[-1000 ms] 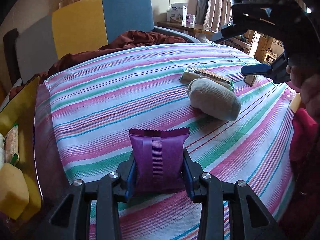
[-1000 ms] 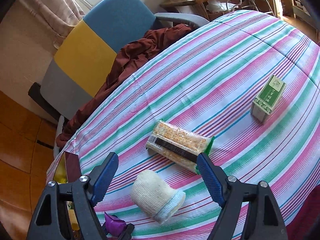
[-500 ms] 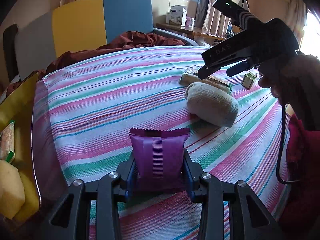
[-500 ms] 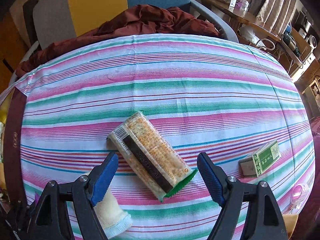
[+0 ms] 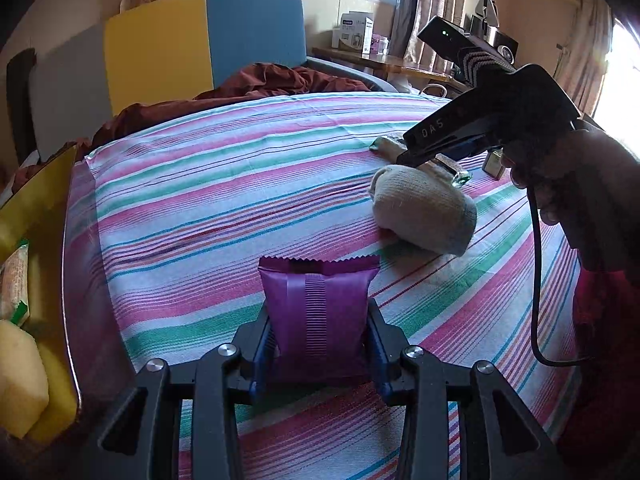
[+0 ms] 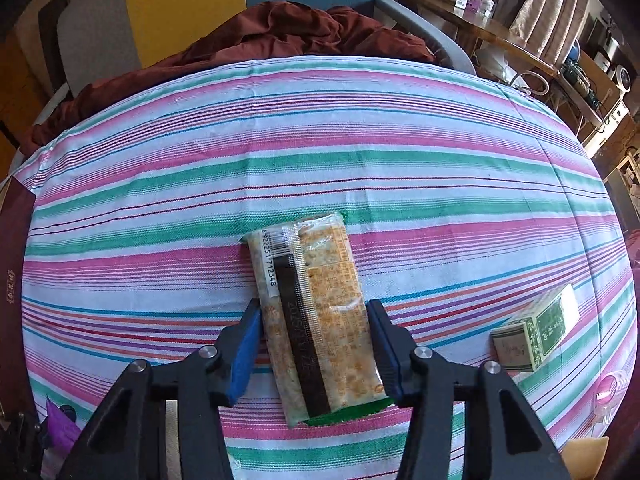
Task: Organize objects
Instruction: 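Hold the purple packet with the left gripper while the right grasps the cracker packet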
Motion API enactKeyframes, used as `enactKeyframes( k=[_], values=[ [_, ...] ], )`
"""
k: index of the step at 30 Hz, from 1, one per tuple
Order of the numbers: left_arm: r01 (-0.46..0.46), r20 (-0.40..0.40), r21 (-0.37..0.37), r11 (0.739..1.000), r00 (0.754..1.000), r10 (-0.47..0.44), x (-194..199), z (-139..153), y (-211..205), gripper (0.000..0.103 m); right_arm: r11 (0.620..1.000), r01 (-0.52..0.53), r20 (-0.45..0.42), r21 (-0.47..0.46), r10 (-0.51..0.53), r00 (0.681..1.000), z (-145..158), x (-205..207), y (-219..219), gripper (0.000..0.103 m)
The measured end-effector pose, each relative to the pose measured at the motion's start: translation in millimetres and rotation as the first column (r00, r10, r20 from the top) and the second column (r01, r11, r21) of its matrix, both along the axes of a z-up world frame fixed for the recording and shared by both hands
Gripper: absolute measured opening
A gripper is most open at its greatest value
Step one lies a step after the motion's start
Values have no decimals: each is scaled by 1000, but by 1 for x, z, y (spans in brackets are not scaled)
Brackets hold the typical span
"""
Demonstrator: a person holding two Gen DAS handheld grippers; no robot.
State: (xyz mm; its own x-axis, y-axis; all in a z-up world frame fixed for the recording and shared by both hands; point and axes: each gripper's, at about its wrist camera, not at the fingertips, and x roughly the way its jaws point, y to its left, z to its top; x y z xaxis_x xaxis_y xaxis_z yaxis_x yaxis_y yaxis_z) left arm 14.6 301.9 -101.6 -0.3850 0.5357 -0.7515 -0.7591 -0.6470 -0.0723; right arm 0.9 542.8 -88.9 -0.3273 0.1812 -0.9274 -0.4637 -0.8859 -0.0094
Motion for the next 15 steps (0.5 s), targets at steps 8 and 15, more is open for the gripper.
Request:
enactKeyframes(
  k=[8,15],
  values=[
    [0,-7,-6,1000,1000,0,0,0,1,42,999,-21,4,29,21,1000,-3,3,-4,50],
    [-2,-19,-22,1000,1000,1,1,0,3,42,999,-30,-8,40,30,1000,-7,3,-6,50]
  ],
)
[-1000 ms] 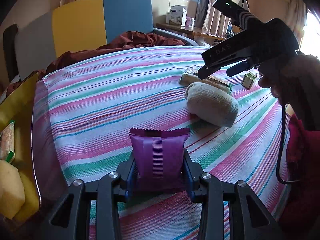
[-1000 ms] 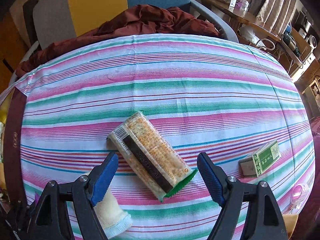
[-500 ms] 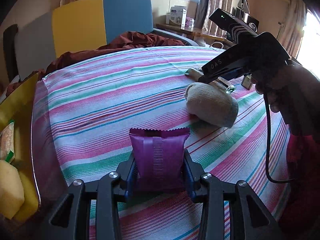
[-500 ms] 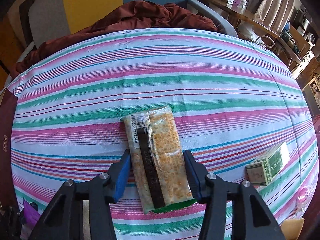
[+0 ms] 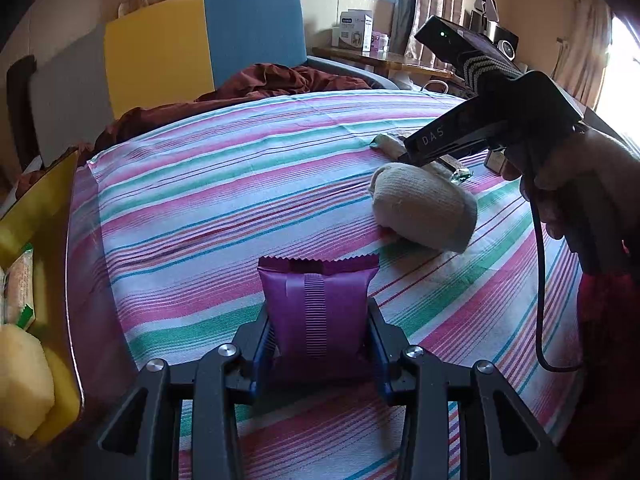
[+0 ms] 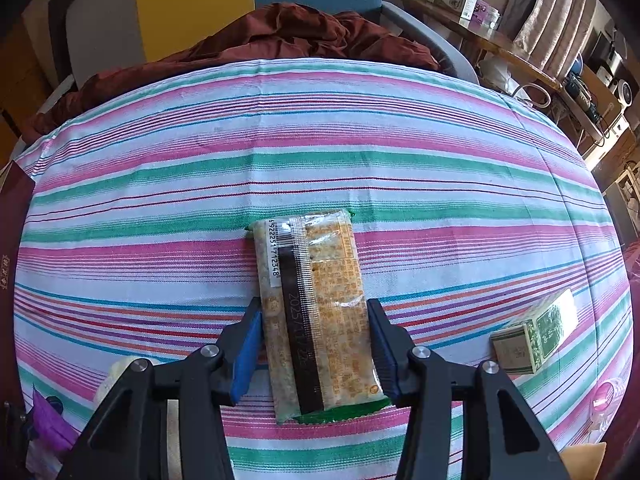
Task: Organize objects
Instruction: 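Hold the purple packet with the left gripper while the right grasps the cracker packet, then carry the purple packet into the gold tin and open the left gripper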
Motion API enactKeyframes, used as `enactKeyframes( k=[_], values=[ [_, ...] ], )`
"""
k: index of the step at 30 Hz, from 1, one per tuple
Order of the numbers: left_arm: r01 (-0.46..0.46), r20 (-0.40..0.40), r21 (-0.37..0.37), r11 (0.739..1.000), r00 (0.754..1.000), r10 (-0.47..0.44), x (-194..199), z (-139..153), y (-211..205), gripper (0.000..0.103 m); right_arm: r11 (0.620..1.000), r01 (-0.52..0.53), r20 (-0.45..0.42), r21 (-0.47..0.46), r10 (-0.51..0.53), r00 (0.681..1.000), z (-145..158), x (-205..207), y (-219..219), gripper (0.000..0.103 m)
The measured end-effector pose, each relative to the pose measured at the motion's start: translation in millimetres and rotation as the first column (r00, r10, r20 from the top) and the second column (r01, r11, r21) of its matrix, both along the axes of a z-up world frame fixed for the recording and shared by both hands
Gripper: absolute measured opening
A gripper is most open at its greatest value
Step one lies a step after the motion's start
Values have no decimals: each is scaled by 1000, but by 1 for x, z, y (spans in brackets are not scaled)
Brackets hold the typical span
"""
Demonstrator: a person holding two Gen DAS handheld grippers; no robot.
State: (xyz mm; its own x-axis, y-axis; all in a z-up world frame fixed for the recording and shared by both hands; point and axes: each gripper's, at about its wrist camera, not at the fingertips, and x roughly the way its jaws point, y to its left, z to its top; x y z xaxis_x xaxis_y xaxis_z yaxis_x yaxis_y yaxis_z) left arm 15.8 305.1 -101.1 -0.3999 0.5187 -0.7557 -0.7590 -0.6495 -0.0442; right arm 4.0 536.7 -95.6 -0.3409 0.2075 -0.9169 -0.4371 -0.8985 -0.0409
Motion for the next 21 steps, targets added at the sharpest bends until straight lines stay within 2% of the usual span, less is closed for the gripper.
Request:
enactKeyframes(
  k=[8,16,21],
  values=[
    [-27,-8,-18,999,1000,26,7,16,0,40,999,-22,-3,25,22,1000,1,-4,-8,50],
    [-61,-61,71,996,996,66,5,71,-20,40,999,-34,-9,42,35,999,4,-1,-14,50],
    [-113,-72,96,989,990,120,-5,90,-42,40,998,-37,-13,55,38,999,4,0,-18,49]
  ],
)
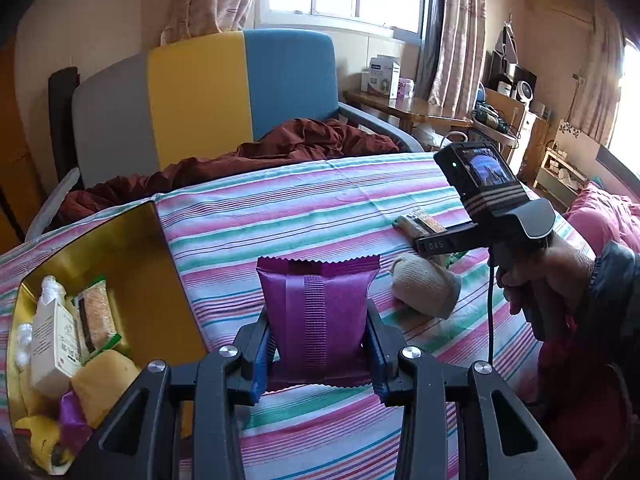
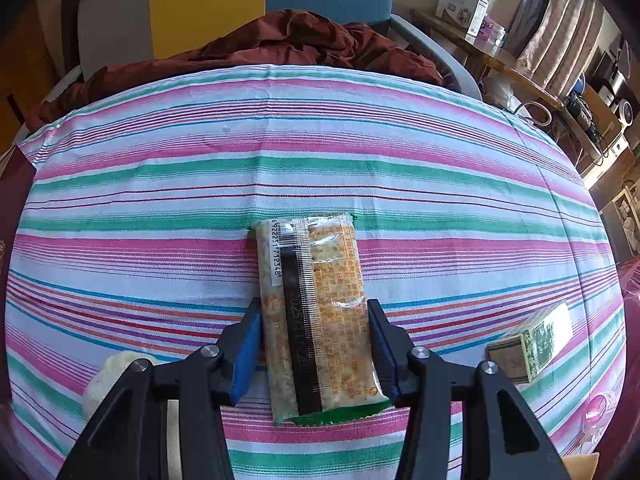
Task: Organize objects
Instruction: 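Carry the purple packet into the gold tin and open the left gripper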
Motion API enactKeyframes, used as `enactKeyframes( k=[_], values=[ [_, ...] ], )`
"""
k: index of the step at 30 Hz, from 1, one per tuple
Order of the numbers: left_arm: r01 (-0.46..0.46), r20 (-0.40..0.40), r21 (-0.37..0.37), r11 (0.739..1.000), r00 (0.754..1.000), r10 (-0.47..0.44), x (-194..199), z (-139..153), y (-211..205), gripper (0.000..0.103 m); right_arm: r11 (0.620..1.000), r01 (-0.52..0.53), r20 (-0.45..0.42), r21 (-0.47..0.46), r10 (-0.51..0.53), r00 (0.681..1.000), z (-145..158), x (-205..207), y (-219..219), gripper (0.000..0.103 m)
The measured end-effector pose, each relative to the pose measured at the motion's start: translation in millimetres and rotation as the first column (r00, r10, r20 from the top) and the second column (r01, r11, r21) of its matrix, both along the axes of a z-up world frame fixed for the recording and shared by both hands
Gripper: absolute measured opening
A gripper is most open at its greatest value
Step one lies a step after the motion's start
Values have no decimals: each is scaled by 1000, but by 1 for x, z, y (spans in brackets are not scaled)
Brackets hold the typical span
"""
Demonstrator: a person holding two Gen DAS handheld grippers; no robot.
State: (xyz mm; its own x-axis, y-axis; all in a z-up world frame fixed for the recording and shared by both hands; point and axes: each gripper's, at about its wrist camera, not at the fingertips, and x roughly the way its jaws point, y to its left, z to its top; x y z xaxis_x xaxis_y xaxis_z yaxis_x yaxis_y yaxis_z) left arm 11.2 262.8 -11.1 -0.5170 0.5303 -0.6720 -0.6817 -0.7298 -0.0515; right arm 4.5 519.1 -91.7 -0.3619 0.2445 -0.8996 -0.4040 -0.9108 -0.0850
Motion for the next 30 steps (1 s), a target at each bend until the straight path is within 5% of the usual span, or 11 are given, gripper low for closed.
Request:
enactKeyframes(
  k=[11,19,30],
  values=[
    [-168,92,76,983,983,161,-48,9,-75,40,1000,-5,-6,20,5,1000,0,0,-2,49],
    [-361,211,117,925,919,332,-121,12,-148,40,1000,-6,-1,29,6,1000,0,-1,-3,49],
    [-474,279,9,881,847,453,-206,-23,-158,40,999,-11,5,39,11,1000,-1,-2,-2,49]
  ],
)
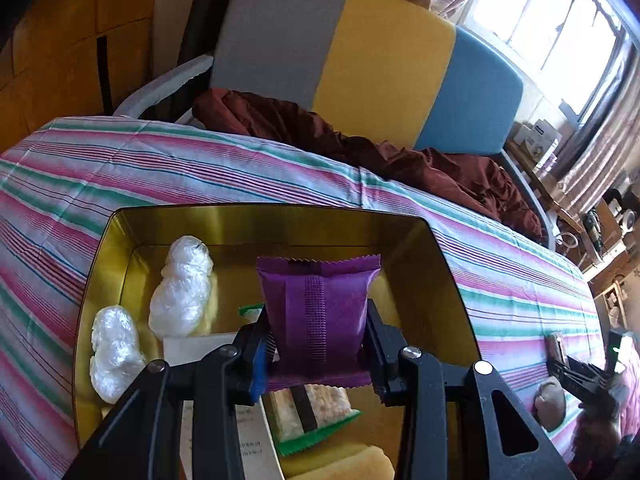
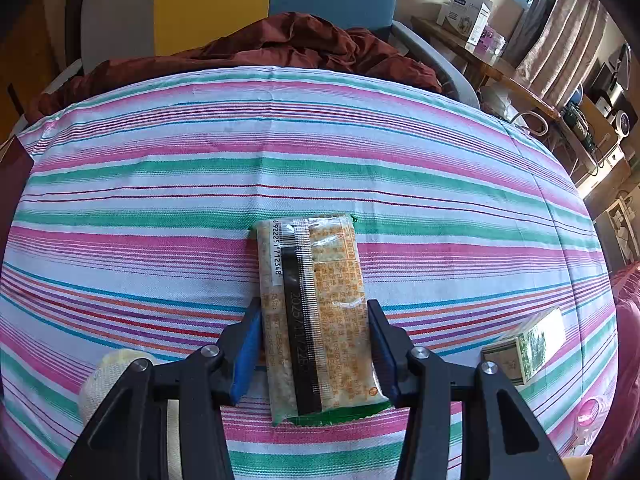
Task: Organize objects
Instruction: 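Carry the purple packet into the gold tin and open the left gripper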
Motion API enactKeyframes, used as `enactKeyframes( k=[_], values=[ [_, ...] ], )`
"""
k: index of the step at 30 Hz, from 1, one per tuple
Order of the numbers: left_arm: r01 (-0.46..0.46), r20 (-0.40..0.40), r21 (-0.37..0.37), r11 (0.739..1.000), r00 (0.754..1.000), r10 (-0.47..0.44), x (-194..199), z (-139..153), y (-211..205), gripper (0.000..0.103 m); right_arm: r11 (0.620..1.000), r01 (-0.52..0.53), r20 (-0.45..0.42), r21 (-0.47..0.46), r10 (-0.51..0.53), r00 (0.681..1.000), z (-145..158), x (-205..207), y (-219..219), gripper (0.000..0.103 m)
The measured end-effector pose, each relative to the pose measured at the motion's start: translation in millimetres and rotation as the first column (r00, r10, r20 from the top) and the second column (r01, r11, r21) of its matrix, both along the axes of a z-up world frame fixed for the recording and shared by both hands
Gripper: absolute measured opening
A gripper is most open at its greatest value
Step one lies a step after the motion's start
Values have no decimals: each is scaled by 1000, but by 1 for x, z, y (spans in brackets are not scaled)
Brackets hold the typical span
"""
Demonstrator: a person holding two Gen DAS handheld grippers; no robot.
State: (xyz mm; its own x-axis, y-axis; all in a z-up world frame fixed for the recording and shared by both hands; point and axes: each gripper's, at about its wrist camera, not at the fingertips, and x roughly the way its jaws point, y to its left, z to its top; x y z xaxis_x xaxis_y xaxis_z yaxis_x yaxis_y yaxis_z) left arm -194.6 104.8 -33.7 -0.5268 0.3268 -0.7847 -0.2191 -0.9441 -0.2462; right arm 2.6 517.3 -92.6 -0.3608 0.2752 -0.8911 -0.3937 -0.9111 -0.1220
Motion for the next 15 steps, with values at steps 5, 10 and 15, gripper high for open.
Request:
enactKeyframes(
  k=[5,10,15],
  values=[
    [-19,11,-49,999,1000,20,-26,-11,4,41,1000,-4,2,5,4,1000,0,-1,1,49],
    [-27,28,-92,995,999,30,-38,-23,7,43,1000,-4,1,6,4,1000,-1,0,1,49],
    [-35,14,-122,992,999,37,-33,-23,6,47,1000,-5,1,6,5,1000,-1,0,1,49]
  ],
)
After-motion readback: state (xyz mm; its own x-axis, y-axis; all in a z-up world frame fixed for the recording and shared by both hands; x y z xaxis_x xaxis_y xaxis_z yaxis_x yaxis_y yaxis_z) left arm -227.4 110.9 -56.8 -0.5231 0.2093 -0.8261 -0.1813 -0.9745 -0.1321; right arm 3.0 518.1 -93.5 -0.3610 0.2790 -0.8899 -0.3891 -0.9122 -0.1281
